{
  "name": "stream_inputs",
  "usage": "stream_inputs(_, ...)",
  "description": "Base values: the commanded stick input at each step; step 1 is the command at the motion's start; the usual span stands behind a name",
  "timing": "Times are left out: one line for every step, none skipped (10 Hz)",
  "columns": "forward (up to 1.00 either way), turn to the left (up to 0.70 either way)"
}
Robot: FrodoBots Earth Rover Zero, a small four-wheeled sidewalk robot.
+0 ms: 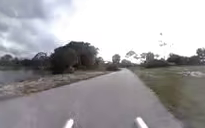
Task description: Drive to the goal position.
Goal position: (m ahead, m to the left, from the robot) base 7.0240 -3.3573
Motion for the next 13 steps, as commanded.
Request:
stream_inputs(0.85,-0.34)
stream_inputs(0.85,-0.34)
stream_inputs(0.85,-0.13)
stream_inputs(0.85,0.00)
stream_inputs(0.85,0.00)
stream_inputs(0.85,0.00)
stream_inputs(0.85,0.00)
stream_inputs(0.85,0.00)
stream_inputs(0.85,0.00)
stream_inputs(0.85,0.00)
stream_inputs(0.85,0.00)
stream_inputs(0.85,0.00)
stream_inputs(0.85,0.00)
